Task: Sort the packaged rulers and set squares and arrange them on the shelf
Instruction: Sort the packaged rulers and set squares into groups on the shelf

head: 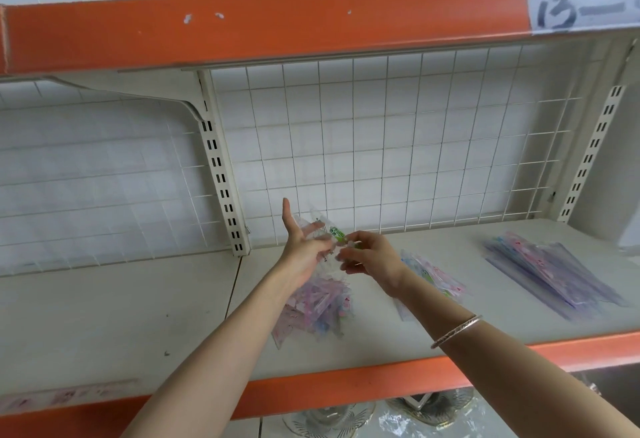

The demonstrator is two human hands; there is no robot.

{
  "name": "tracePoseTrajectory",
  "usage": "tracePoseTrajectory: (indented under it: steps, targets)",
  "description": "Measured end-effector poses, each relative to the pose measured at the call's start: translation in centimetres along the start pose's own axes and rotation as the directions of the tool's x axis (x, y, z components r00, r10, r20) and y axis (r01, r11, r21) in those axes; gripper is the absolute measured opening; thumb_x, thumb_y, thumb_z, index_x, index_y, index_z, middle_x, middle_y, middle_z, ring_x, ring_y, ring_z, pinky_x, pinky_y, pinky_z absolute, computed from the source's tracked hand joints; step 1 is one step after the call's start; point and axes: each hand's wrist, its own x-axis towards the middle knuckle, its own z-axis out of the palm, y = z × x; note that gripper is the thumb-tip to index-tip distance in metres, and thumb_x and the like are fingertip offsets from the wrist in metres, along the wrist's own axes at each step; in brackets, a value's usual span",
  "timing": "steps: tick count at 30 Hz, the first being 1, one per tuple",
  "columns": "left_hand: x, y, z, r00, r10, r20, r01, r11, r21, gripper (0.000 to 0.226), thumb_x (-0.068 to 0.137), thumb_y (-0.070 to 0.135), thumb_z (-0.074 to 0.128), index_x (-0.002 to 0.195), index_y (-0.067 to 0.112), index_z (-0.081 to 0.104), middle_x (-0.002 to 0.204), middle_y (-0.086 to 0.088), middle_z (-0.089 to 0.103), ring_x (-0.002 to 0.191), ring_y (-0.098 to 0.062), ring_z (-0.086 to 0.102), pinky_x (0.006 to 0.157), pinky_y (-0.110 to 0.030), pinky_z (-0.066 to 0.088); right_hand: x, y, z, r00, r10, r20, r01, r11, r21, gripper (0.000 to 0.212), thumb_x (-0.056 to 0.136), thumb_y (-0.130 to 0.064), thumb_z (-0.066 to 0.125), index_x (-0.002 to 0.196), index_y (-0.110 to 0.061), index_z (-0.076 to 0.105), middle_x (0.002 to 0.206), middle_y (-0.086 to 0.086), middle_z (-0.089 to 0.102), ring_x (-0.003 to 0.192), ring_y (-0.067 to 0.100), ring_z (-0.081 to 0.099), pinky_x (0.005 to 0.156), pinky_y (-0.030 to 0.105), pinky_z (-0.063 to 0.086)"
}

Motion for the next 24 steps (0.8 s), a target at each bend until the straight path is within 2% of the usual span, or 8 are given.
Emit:
tracePoseTrajectory:
  steps: [3, 6, 8, 10, 14, 16, 21, 24]
  targets:
    - [0.5, -0.2, 1.8, 1.0, 0.023, 0.004, -0.024, 0.999, 0.025, 0.11, 0.084, -0.023, 0.049, 0.144, 0.051, -0.004, 0.13, -0.01, 0.044, 0.095, -0.016, 0.06, 0.079, -0.026, 0.05, -0.3, -0.2, -1.4, 0.993, -0.001, -0.12, -0.003, 1.0, -0.026, 0.019, 0.082, 0.01, 0.059, 0.097, -0.003, 0.059, 0.071, 0.01, 0.063, 0.053, 0.016, 0.056, 0.051, 0.02, 0.048]
    - [0.9, -0.5, 3.3, 0.999, 0.031, 0.014, -0.034, 0.979, 0.203, 0.092, 0.088, -0.011, 0.05, 0.147, 0.045, 0.006, 0.134, -0.008, 0.041, 0.112, -0.019, 0.053, 0.087, -0.027, 0.046, -0.4, -0.1, -4.1, 0.946, -0.02, -0.322, -0.017, 0.994, -0.111, 0.031, 0.081, 0.009, 0.055, 0.109, -0.005, 0.057, 0.069, 0.007, 0.063, 0.052, 0.016, 0.052, 0.048, 0.019, 0.041]
    - [1.2, -1.0, 4.2, 0.998, 0.028, 0.056, -0.046, 0.937, 0.345, 0.071, 0.089, -0.004, 0.051, 0.144, 0.036, 0.028, 0.132, -0.004, 0.045, 0.107, -0.016, 0.052, 0.088, -0.026, 0.042, -0.6, 0.2, -6.3, 0.906, -0.016, -0.423, -0.058, 0.985, -0.16, 0.034, 0.079, 0.009, 0.055, 0.109, -0.006, 0.059, 0.069, 0.006, 0.064, 0.053, 0.014, 0.052, 0.049, 0.02, 0.04]
    - [1.5, -1.7, 5.0, 0.995, 0.015, 0.094, -0.053, 0.907, 0.417, 0.051, 0.088, -0.001, 0.052, 0.131, 0.027, 0.049, 0.131, -0.004, 0.053, 0.101, -0.013, 0.054, 0.077, -0.021, 0.042, -1.0, 0.6, -8.4, 0.869, -0.01, -0.494, -0.101, 0.975, -0.196, 0.034, 0.077, 0.009, 0.055, 0.108, -0.004, 0.061, 0.069, 0.007, 0.065, 0.058, 0.015, 0.053, 0.058, 0.026, 0.044]
    - [2.0, -3.1, 6.8, 0.989, 0.039, 0.141, -0.114, 0.809, 0.577, 0.036, 0.087, 0.001, 0.052, 0.116, 0.022, 0.06, 0.121, -0.005, 0.061, 0.096, -0.013, 0.056, 0.072, -0.02, 0.043, -2.2, 1.4, -11.5, 0.824, 0.045, -0.565, -0.217, 0.946, -0.239, 0.029, 0.079, 0.006, 0.054, 0.104, -0.006, 0.063, 0.074, 0.01, 0.064, 0.061, 0.02, 0.053, 0.052, 0.024, 0.04]
    - [2.0, -3.8, 7.6, 0.977, 0.094, 0.192, -0.202, 0.697, 0.688, 0.033, 0.088, 0.006, 0.053, 0.116, 0.021, 0.062, 0.12, -0.003, 0.062, 0.099, -0.013, 0.056, 0.081, -0.024, 0.043, -2.6, 2.2, -12.5, 0.816, 0.077, -0.573, -0.264, 0.931, -0.251, 0.027, 0.08, 0.005, 0.053, 0.102, -0.003, 0.065, 0.072, 0.01, 0.063, 0.067, 0.022, 0.055, 0.05, 0.021, 0.038]
    - [1.9, -5.0, 8.5, 0.923, 0.203, 0.326, -0.36, 0.159, 0.919, 0.033, 0.094, 0.026, 0.05, 0.126, 0.028, 0.057, 0.133, 0.005, 0.056, 0.127, -0.019, 0.045, 0.109, -0.035, 0.024, -3.1, 4.1, -14.0, 0.821, 0.166, -0.546, -0.388, 0.864, -0.32, 0.02, 0.078, -0.003, 0.056, 0.087, 0.001, 0.073, 0.089, 0.02, 0.07, 0.085, 0.031, 0.063, 0.071, 0.029, 0.049]
    - [1.5, -5.6, 9.1, 0.925, 0.181, 0.333, -0.347, 0.05, 0.937, 0.032, 0.097, 0.034, 0.043, 0.127, 0.031, 0.054, 0.136, 0.01, 0.052, 0.131, -0.016, 0.038, 0.114, -0.039, 0.011, -2.9, 5.0, -14.7, 0.824, 0.173, -0.54, -0.425, 0.819, -0.385, 0.019, 0.073, -0.012, 0.055, 0.079, -0.01, 0.073, 0.094, 0.013, 0.07, 0.101, 0.032, 0.058, 0.09, 0.038, 0.05]
